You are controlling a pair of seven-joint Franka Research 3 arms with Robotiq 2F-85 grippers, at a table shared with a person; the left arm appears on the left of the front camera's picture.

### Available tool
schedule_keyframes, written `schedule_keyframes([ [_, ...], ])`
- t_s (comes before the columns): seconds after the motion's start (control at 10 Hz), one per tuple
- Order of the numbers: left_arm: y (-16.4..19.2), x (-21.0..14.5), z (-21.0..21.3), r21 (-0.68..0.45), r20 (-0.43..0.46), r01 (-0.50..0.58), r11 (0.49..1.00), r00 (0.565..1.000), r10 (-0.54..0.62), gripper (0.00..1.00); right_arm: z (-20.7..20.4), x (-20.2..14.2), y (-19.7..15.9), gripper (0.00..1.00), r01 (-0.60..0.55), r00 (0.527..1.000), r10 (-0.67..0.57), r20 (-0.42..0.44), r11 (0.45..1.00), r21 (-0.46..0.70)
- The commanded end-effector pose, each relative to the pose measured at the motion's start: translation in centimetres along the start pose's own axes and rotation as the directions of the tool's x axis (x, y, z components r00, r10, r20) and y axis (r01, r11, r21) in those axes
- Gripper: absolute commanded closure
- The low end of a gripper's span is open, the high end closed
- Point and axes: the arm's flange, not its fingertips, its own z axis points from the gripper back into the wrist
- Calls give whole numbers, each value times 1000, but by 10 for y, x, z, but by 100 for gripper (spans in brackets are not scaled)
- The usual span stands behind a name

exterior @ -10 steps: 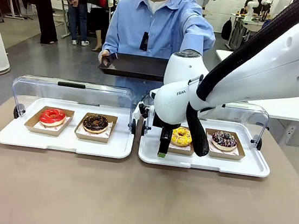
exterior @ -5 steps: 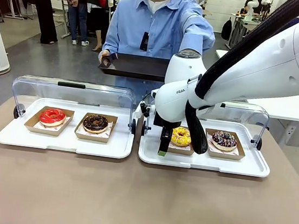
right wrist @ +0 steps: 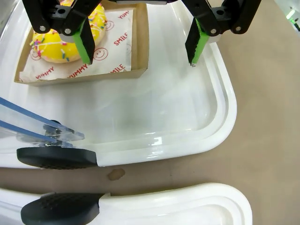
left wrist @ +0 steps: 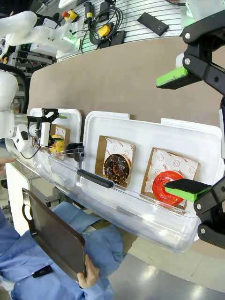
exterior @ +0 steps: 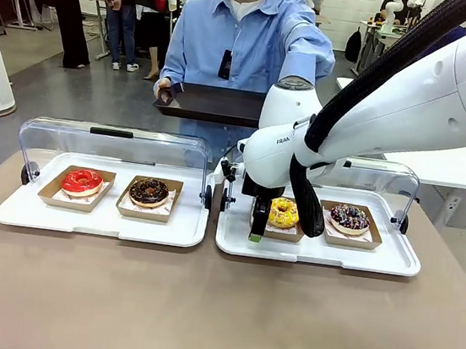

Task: Provide the desired donut to the person.
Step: Pick up and lift the Paper togo box containing the Donut pointed at by the person.

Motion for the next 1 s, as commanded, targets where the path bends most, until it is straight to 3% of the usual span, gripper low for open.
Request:
schedule_keyframes([
  [0.0,0,0,0,9,-8,-1,1000,1000,2,0,-3,-2,-7,0,-23,999,23,-27,1000,7],
  [0.4,0,0,0,9,-8,-1,1000,1000,2,0,-6,-4,-10,0,-26,999,27,-42,999,24],
  [0.5,0,0,0,9,-8,-1,1000,1000,2,0,-6,-4,-9,59,-42,998,43,-44,999,20],
  [0.6,0,0,0,9,-8,-1,1000,1000,2,0,-5,-3,-9,59,-43,998,44,-41,999,17],
  [0.7,0,0,0,9,-8,-1,1000,1000,2,0,-6,-3,-9,100,-43,998,43,-38,999,16],
  [0.8,0,0,0,9,-8,-1,1000,1000,2,0,-7,-4,-9,65,-44,998,44,-35,999,17],
  [0.9,0,0,0,9,-8,-1,1000,1000,2,0,-8,-4,-9,100,-49,998,50,-29,999,19],
])
